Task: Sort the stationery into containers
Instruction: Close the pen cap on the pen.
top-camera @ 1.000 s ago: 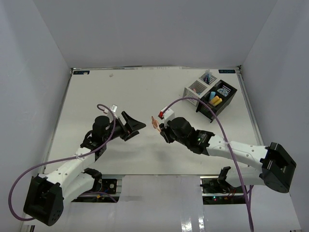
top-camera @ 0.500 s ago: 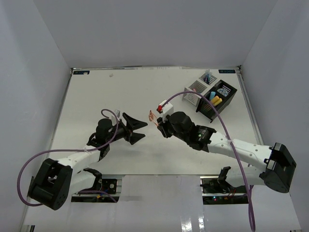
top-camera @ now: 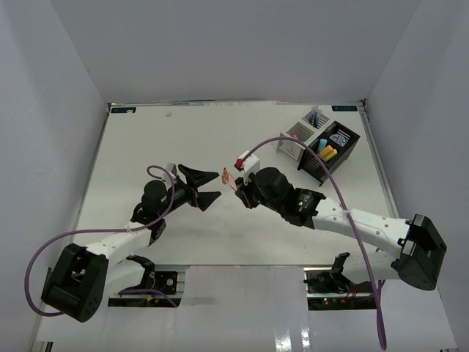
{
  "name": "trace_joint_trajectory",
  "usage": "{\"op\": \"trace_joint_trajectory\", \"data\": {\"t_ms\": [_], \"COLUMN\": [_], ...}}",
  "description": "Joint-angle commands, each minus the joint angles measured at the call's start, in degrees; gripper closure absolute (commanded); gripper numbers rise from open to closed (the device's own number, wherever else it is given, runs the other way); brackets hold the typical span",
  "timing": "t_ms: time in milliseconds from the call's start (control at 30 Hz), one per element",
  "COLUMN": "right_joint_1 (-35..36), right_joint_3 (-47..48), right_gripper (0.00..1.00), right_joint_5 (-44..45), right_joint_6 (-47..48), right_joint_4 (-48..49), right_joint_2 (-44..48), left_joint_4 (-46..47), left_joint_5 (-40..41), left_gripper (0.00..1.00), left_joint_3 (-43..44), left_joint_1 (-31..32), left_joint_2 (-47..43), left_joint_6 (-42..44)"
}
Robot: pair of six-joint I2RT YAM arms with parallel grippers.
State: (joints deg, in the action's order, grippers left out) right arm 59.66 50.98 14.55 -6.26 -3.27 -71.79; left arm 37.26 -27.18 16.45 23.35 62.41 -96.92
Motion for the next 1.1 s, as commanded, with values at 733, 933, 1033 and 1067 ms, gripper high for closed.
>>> {"op": "trace_joint_trajectory", "data": {"t_ms": [733,933,1033,1067], "right_joint_1": [0.6,0.8,1.0,0.9], "right_joint_3": [3.9,2.3,1.3,1.1], "right_gripper": [0.83,0.84,0.84,0.84], "right_joint_5": [-5.1,-5.1,-5.1,-5.0], "right_joint_6": [-2.1,-1.8,-1.8,-1.7], "right_joint_4": [5.6,5.4,5.4,5.4], "right_joint_2": [-1.1,-0.5,-0.4,-0.4], "left_joint_4": [-3.0,-3.0,-3.1,-3.2], "left_joint_5": [8.1,9.1,9.4,9.5], "left_gripper": [0.08,0.12,0.15,0.16], "left_joint_3": [6.1,6.5,6.8,7.0], "left_joint_1": [-0.2,-0.2,-0.2,-0.2], "left_joint_2": [0.8,0.6,0.3,0.0], "left_joint_6": [-4.1,-4.4,-4.6,-4.6]}}
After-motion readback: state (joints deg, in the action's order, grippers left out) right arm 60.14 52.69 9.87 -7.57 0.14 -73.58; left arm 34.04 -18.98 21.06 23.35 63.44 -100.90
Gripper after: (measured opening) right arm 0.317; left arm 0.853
